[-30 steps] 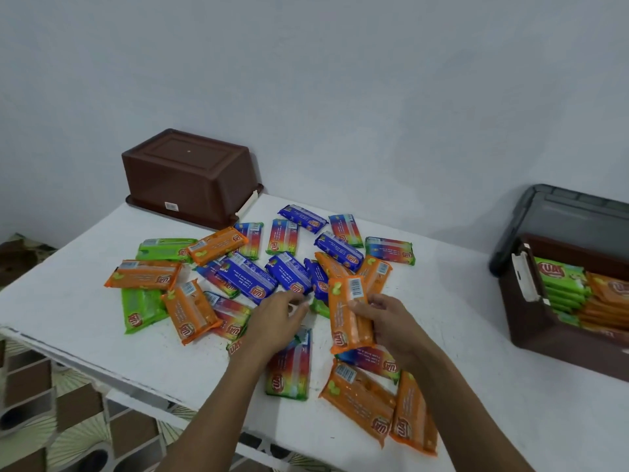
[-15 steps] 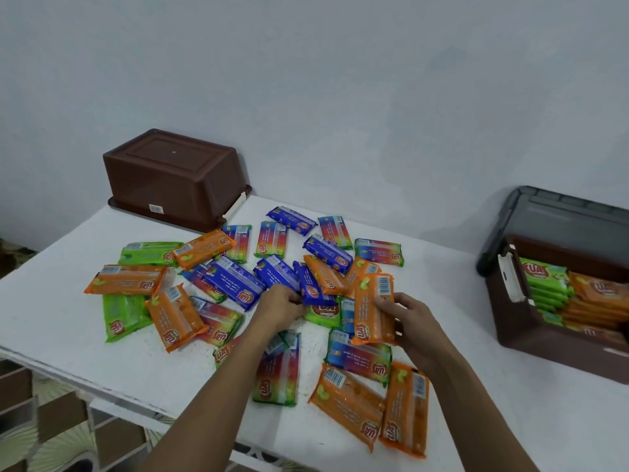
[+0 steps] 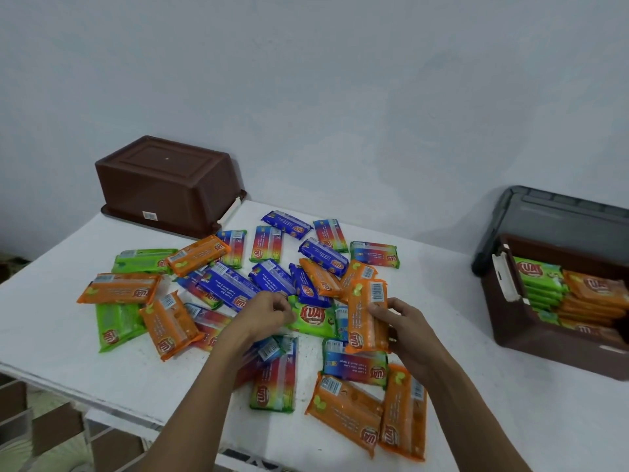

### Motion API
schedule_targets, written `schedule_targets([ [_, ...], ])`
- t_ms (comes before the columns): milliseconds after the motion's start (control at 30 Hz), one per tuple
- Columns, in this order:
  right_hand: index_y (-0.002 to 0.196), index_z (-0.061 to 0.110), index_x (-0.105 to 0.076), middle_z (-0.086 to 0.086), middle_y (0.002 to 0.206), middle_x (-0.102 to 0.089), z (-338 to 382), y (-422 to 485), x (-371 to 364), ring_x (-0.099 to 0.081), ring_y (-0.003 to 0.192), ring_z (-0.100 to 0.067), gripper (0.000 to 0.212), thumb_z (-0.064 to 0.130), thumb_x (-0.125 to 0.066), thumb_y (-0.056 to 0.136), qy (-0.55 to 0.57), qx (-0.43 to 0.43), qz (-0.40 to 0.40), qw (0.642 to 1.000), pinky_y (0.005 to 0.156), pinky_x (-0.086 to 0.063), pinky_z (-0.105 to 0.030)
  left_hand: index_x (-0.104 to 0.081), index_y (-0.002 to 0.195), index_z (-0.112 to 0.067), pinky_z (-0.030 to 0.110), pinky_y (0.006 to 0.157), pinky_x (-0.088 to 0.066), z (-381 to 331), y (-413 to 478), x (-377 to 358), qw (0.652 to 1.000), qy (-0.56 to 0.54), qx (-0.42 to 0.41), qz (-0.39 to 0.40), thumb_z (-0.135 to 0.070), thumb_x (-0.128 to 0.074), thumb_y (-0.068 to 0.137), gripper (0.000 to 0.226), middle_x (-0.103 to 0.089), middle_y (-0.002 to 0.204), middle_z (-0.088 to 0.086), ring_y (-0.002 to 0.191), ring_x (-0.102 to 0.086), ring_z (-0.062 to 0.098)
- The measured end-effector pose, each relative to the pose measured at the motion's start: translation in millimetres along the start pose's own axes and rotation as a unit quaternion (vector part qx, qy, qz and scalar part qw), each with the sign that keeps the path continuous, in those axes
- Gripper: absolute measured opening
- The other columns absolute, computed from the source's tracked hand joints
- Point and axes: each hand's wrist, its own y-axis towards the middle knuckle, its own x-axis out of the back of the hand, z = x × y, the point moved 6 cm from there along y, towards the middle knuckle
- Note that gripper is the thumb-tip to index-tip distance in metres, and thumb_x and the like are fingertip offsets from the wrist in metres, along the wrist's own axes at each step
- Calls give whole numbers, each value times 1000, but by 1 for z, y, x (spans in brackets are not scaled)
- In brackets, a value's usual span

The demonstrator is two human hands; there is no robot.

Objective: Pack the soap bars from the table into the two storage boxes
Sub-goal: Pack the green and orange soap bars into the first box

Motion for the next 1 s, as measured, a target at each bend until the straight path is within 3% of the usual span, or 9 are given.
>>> schedule_targets([
  [67,120,16,-59,-6,110,-72,-2,-2,0,-74,93,-23,32,28,-66,91,6,-3,4,1000,75,-61,-39,-59,86,-11,26,71,-47,-4,-7,2,1000,3,-13,-20,-17,-58,96,12,-63,94,5,87,-61,14],
  [200,121,14,-59,-8,111,-72,-1,-5,1,-72,97,-25,32,27,-65,92,30,-4,10,999,81,-59,-42,-54,87,-15,44,82,-57,-14,-20,18,992,-11,-49,-115,-22,-53,98,13,-64,92,8,89,-65,25],
  [400,125,13,-57,-10,116,-70,8,-10,3,-70,104,-28,34,25,-63,93,74,-9,22,997,82,-59,-44,-46,87,-13,47,70,-61,-16,-37,46,962,-124,-90,-227,-22,-49,100,16,-66,95,9,88,-69,22],
  [533,131,13,-52,-12,122,-66,14,-14,11,-65,111,-30,36,18,-59,96,123,-11,30,992,81,-58,-49,-45,106,-9,37,64,-62,-29,-41,34,933,-255,-123,-220,-13,-45,102,6,-63,102,10,90,-69,17],
  [633,135,15,-51,-15,127,-64,17,-18,22,-63,116,-34,41,26,-55,97,203,-17,52,978,82,-58,-49,-48,125,-23,33,63,-61,-49,-40,11,936,-256,-161,-181,-7,-38,103,28,-63,102,3,87,-70,16],
  [700,135,17,-54,-15,130,-64,23,-24,34,-63,117,-35,46,38,-57,95,218,-13,75,973,89,-56,-50,-58,118,-20,31,64,-60,-63,-37,-7,941,-245,-174,-156,-7,-34,104,30,-64,103,2,93,-70,20],
  [767,132,16,-58,-13,123,-68,34,-32,49,-67,110,-33,45,40,-56,95,203,18,94,975,84,-58,-48,-64,107,-13,33,66,-61,-73,-33,-27,941,-257,-170,-138,-8,-33,105,31,-66,103,1,94,-70,21],
  [900,104,11,-58,1,65,-67,45,-44,95,-65,54,-12,17,23,-62,94,201,53,60,976,45,-50,-26,-64,107,-11,34,67,-62,-96,-24,-68,938,-285,-158,-120,-11,-44,103,21,-68,106,7,88,-72,17],
  [1000,100,11,-59,-5,69,-60,49,-52,137,-56,56,-15,42,34,-81,73,188,64,33,979,49,-46,-29,-65,106,-14,28,62,-60,-121,-20,-103,932,-304,-168,-105,-11,-51,99,16,-69,104,7,83,-72,14],
])
